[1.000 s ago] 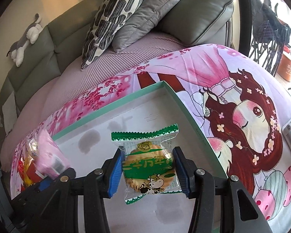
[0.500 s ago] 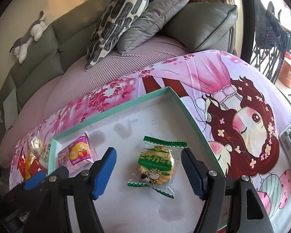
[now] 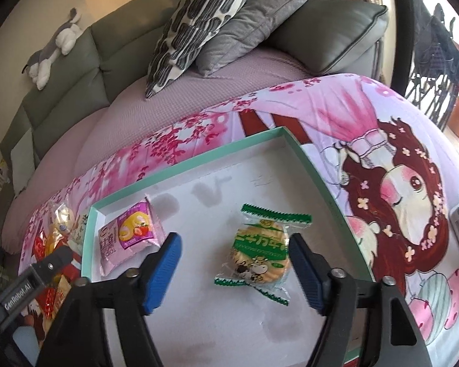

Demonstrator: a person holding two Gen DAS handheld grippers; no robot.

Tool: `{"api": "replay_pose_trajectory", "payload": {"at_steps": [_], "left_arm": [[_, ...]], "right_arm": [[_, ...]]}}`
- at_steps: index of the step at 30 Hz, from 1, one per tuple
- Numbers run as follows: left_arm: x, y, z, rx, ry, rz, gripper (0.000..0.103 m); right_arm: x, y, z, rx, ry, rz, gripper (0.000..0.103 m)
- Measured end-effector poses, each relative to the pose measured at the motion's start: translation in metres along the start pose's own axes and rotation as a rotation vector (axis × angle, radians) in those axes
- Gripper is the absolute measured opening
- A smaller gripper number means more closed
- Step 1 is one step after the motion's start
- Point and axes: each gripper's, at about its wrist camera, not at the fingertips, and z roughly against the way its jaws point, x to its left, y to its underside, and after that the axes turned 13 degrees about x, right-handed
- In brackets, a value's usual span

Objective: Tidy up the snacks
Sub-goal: 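Withdraw both tools from the tray back toward the snack pile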

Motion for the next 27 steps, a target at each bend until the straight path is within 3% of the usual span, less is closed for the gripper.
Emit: {"api": "replay_pose_trajectory", "payload": {"at_steps": [2, 13, 20, 27], "left_arm": [[0.005, 0.001, -0.002, -0.006, -0.017, 0.008, 0.103], [0.019, 0.007, -0.001, -0.051, -0.014, 0.047, 0.103], [0.027, 0.012, 0.007, -0.083, 0.009, 0.057, 0.103], [0.051, 0.021, 0.025, -0.169, 0.044, 0.093, 0.103]], "right_arm": [[0.002, 0.001, -0.001, -0.005, -0.015, 0.012, 0.103], [0.013, 0.003, -0.001, -0.023, -0.015, 0.085, 0.103], [0.007, 0.003, -0.001, -0.006, -0.038, 0.064, 0.103], [0.018, 0.008, 0.002, 0.011, -0.057, 0.099, 0.103]]}}
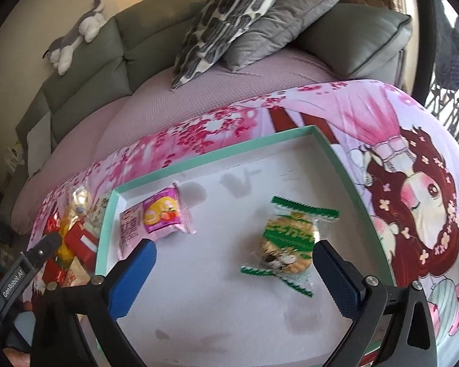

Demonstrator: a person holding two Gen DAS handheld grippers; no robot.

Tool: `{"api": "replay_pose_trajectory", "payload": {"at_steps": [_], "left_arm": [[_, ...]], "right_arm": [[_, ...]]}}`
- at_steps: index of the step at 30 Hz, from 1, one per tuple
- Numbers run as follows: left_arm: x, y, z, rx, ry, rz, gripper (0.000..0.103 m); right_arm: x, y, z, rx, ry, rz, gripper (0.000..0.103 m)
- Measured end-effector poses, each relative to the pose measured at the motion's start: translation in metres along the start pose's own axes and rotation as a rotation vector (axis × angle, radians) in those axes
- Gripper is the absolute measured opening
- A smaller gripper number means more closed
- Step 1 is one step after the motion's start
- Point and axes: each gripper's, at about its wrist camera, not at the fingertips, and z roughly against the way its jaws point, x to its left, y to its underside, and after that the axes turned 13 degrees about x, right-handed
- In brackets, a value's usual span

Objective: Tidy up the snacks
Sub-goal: 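Withdraw both tools from the tray back toward the snack pile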

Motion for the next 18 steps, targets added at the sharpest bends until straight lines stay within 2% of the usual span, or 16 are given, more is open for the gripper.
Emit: {"api": "replay_pose_trajectory", "payload": {"at_steps": [3, 11, 14, 18], "left_arm": [[0.017, 0.001, 0.008, -0.022, 0.016, 0.043, 0.103], [0.072, 0.001, 0.031, -0.041, -0.007, 0.149, 0.103], [0.092, 0.001, 0.040, -0.037, 0.010, 0.196, 0.103], [0.111, 0.001, 0.047, -0.027, -0.004, 0.211, 0.103]], "right_arm": [[0.007, 0.001, 0.001, -0.001, -0.031, 0.012, 0.103], [0.046, 0.011, -0.001, 0.002, -0.080, 0.120, 0.103], [0.061, 0.015, -0.006, 0.002, -0.082, 0.152, 0.103], [0.075, 0.019, -0.012, 0.008, -0.075, 0.184, 0.103]]}}
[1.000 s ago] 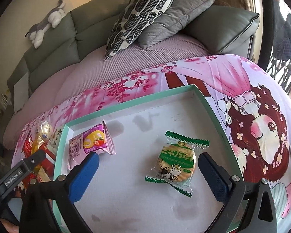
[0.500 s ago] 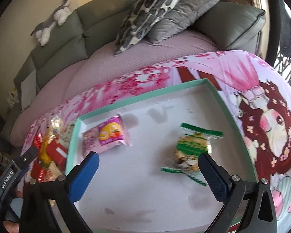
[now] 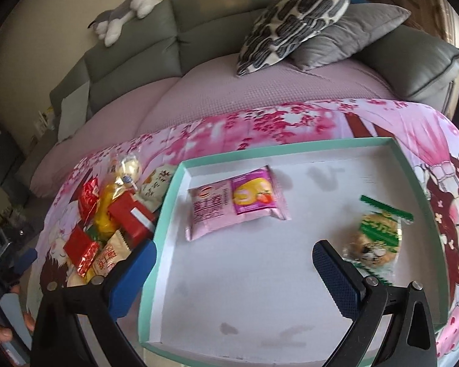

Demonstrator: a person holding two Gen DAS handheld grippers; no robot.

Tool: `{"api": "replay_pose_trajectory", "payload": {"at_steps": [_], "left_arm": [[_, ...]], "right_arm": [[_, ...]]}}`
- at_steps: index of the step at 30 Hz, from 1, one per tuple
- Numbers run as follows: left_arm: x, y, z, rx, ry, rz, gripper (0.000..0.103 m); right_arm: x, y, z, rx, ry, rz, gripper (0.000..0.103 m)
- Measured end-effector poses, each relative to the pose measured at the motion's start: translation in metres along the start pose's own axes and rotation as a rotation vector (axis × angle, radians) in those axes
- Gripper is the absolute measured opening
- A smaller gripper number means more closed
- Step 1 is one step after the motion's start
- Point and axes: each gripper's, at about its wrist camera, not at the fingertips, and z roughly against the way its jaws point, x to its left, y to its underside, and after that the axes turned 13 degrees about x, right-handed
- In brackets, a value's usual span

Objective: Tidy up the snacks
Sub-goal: 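Withdraw both tools from the tray back toward the snack pile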

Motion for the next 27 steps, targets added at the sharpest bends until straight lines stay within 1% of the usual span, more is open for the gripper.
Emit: {"api": "replay_pose_trajectory", "payload": {"at_steps": [3, 6, 8, 12, 16, 19, 21, 23, 27], "left_arm": [[0.014, -0.001, 0.002, 0.018, -0.001, 0.014, 0.103], [0.028, -0.002, 0.003, 0.032, 0.008, 0.037, 0.103], [0.036, -0.003, 0.003, 0.036, 0.002, 0.048, 0.103], [0.048, -0.005, 0.001, 0.047, -0.008, 0.064, 0.103], [0.056, -0.005, 0.004, 0.038, -0.008, 0.077, 0.103], [0.056, -0.004, 0.003, 0.041, -0.043, 0.057, 0.103], [0.056, -0.003, -0.002, 0.074, -0.074, 0.033, 0.103], [0.058, -0.002, -0.007, 0.107, -0.115, 0.027, 0.103], [0.065, 0.004, -0.020, 0.187, -0.093, 0.039, 0.103]], "right_arm": [[0.009, 0.001, -0.003, 0.001, 0.005, 0.006, 0.103], [0.022, 0.003, -0.012, 0.029, 0.017, 0.042, 0.103], [0.034, 0.005, -0.019, 0.056, 0.015, 0.073, 0.103], [0.061, 0.009, -0.028, 0.063, 0.008, 0.145, 0.103], [0.090, 0.015, -0.033, 0.062, -0.040, 0.203, 0.103], [0.109, 0.017, -0.036, 0.060, -0.051, 0.227, 0.103], [0.118, 0.019, -0.037, 0.056, -0.059, 0.243, 0.103], [0.130, 0.021, -0.041, 0.080, -0.066, 0.271, 0.103], [0.149, 0.029, -0.054, 0.119, -0.043, 0.336, 0.103]]}}
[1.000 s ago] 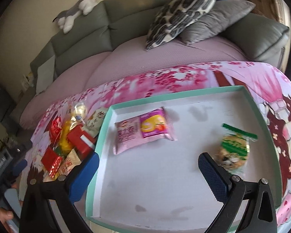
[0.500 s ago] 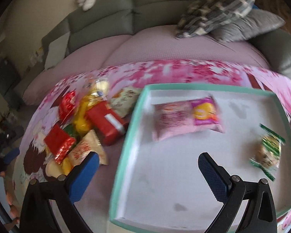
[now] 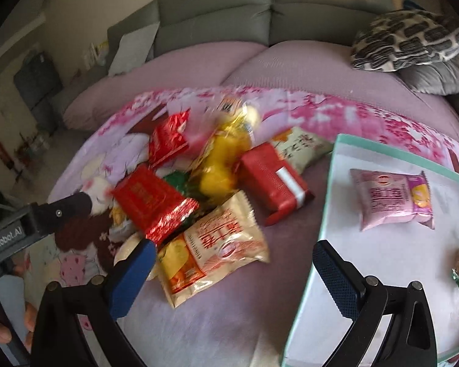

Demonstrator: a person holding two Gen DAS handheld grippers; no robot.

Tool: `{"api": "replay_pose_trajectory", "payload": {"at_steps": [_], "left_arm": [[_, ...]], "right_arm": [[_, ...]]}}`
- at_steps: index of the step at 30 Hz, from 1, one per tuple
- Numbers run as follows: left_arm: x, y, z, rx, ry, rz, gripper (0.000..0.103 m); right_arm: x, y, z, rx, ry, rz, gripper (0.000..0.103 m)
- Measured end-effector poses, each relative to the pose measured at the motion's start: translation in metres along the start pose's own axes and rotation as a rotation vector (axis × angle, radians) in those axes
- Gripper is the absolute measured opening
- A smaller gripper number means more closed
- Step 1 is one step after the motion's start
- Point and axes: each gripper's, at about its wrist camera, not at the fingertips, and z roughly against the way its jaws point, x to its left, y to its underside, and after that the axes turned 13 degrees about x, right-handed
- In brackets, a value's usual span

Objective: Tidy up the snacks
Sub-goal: 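Grasp the pudding cup with left gripper while right gripper grasps yellow Daliyuan bag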

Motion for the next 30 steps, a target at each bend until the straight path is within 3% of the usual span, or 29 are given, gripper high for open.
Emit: {"api": "replay_pose_trajectory", "payload": {"at_steps": [6, 21, 30], "left_arm": [[0.008, 0.002, -0.022, 0.117, 0.069, 0.045, 0.103], [0.020, -0.001, -0.026, 0.137, 0.071, 0.108, 0.103], [0.017, 0.000, -0.027, 0.149, 0.077, 0.092, 0.103]], "right_arm": [[0.006, 0.000, -0.015, 0.041, -0.002, -0.022, 0.103], [0.019, -0.014, -0.044, 0.089, 0.075, -0.125, 0.100], [0.019, -0.007, -0.047, 0.129, 0.054, -0.111, 0.089]]}}
